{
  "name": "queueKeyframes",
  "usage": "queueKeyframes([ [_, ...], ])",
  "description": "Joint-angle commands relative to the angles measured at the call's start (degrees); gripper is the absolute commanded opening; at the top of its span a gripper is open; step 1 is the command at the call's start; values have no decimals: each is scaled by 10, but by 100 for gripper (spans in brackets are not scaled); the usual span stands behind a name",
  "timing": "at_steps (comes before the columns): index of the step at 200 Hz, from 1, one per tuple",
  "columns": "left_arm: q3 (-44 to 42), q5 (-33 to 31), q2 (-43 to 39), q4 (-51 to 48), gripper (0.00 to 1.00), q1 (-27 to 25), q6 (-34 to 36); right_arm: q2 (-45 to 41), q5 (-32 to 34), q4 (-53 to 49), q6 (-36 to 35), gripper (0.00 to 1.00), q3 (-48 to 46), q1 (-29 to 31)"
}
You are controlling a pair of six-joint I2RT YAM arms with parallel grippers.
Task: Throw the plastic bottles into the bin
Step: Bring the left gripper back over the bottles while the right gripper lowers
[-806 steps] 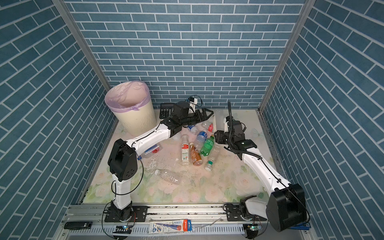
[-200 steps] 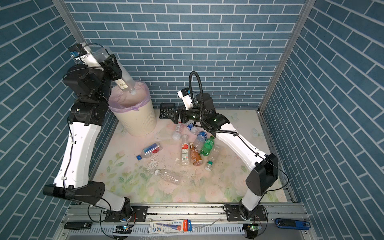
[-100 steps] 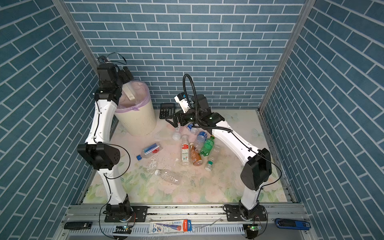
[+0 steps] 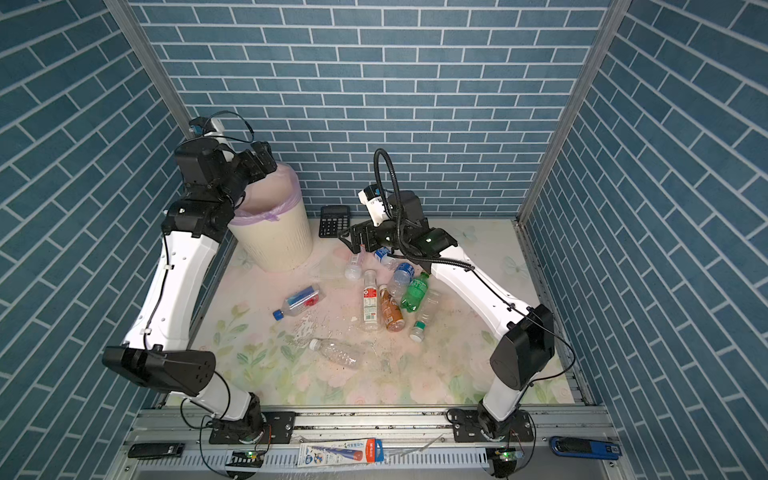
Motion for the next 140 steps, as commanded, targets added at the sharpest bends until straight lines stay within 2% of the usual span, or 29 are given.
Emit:
queueKeyframes([
  [1,-54,18,-5,-7,99,-36,-5,-38,53,-36,27,99,-27,-6],
  [52,-165,29,-75,27,99,-148,-28,-97,139,-128,34,99,-90,-21],
  [86,-260,28,-115,63,99,-229,-32,-159,190,-139,73,99,-208,-54],
  [97,-296,45,-126,88,99,-250,-36,-181,200,-137,90,99,-249,-64],
  [140,-382,77,-129,127,99,-303,-61,-215,247,-155,125,99,-350,-73],
])
